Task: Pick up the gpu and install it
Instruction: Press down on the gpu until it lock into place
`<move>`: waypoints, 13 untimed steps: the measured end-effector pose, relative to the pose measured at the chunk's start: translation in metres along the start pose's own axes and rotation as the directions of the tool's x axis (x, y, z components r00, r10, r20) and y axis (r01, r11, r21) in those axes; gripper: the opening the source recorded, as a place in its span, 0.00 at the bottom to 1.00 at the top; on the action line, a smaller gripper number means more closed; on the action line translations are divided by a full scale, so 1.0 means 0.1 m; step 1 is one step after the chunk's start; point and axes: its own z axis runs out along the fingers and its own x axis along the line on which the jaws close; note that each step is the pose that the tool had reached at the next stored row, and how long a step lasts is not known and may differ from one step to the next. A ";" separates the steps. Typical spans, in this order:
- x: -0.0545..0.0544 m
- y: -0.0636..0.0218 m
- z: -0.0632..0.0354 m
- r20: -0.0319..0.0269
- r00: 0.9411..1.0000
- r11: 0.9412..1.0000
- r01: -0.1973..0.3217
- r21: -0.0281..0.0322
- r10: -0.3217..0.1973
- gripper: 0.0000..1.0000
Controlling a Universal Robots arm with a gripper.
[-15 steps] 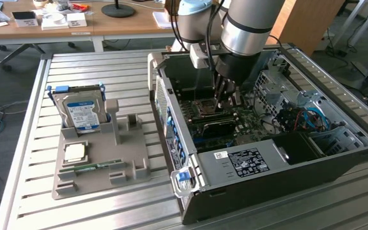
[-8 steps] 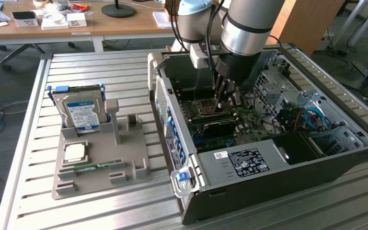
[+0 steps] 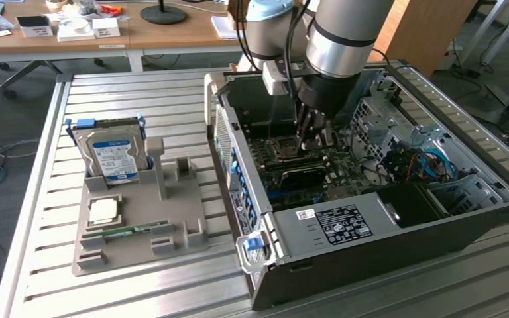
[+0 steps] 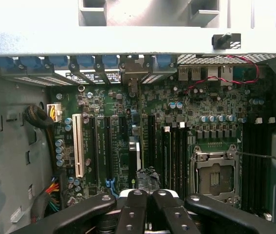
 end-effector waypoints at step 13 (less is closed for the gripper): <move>0.00 0.000 0.028 0.000 1.000 1.000 0.000 0.000 0.000 0.11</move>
